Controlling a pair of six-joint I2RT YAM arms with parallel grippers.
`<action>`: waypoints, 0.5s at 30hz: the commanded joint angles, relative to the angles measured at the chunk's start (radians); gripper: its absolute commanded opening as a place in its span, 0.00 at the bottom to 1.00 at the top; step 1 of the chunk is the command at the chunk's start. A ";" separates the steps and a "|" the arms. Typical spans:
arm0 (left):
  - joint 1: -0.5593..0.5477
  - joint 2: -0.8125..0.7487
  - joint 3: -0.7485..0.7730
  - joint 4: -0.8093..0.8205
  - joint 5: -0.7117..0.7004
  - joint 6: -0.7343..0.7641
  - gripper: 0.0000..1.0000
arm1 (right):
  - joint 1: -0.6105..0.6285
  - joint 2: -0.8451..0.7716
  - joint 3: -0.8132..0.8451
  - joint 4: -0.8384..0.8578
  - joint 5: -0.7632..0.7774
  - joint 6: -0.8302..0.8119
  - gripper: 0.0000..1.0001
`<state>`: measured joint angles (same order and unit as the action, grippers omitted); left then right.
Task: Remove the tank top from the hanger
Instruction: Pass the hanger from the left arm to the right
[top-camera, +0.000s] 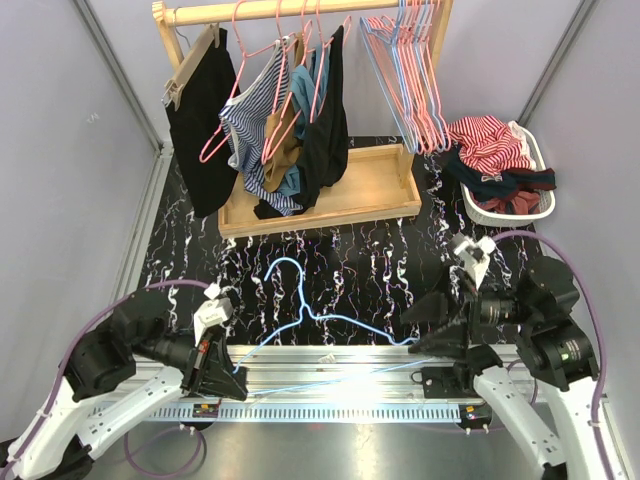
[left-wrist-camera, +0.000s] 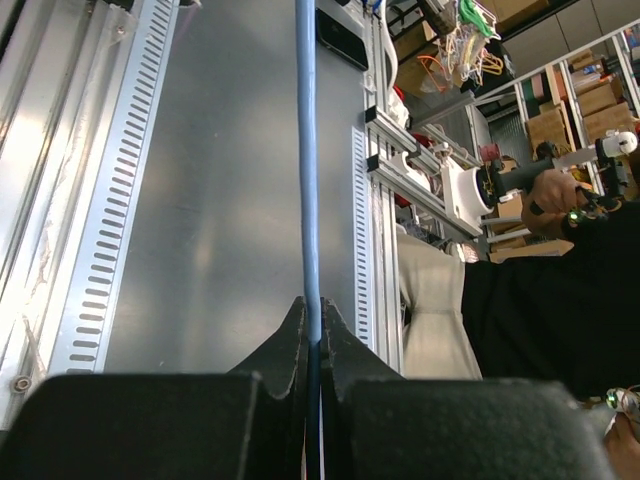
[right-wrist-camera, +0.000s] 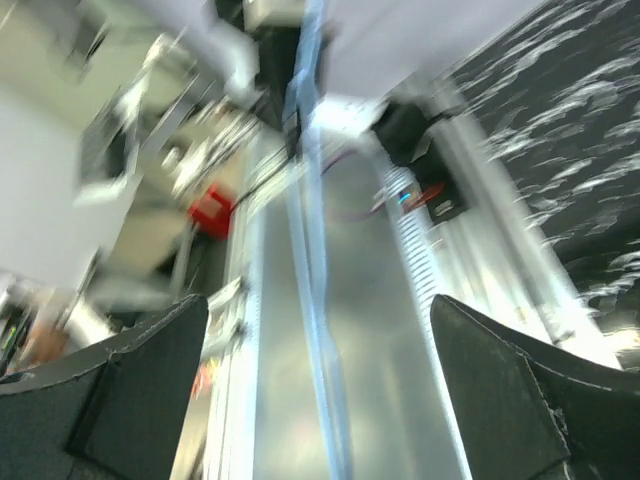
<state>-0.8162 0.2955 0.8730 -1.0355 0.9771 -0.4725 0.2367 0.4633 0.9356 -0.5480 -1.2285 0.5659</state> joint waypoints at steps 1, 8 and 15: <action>-0.004 -0.001 0.006 0.035 0.084 -0.021 0.00 | 0.157 0.015 0.052 -0.103 -0.106 -0.090 1.00; -0.008 0.053 0.064 0.008 0.089 0.014 0.00 | 0.358 0.100 0.112 -0.369 0.073 -0.262 0.96; -0.009 0.076 0.078 -0.004 0.089 0.020 0.00 | 0.484 0.185 0.149 -0.463 0.121 -0.299 0.64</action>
<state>-0.8177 0.3557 0.9108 -1.0397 1.0176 -0.4625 0.6823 0.6285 1.0416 -0.9543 -1.1332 0.3019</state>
